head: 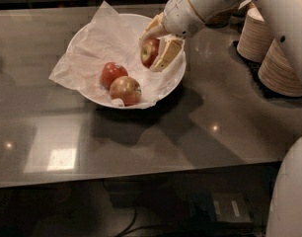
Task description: Pick apple from white bowl
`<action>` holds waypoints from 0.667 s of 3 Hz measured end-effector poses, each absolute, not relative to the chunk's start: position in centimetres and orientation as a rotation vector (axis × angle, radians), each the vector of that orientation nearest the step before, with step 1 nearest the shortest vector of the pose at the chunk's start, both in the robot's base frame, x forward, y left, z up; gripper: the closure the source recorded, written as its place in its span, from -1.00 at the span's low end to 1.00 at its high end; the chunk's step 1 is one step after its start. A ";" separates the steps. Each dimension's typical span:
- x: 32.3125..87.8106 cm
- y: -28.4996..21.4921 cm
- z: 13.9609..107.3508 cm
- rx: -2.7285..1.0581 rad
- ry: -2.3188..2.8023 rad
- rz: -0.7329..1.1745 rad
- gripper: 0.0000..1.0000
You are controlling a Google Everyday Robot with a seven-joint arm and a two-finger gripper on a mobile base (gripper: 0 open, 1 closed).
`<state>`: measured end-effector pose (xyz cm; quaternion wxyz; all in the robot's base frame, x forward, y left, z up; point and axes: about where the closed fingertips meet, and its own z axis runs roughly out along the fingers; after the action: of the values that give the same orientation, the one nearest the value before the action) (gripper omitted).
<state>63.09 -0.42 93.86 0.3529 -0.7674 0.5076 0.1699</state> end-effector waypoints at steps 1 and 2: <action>61.6 -1.7 96.7 -1.969 1.300 0.384 1.00; 60.1 -2.6 98.8 -1.956 1.291 0.341 1.00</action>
Offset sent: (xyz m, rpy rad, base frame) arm -0.0489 -0.0396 0.0773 0.0019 -0.1268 -0.0562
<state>60.12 -2.63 98.84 0.3772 -0.7650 0.5047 0.1332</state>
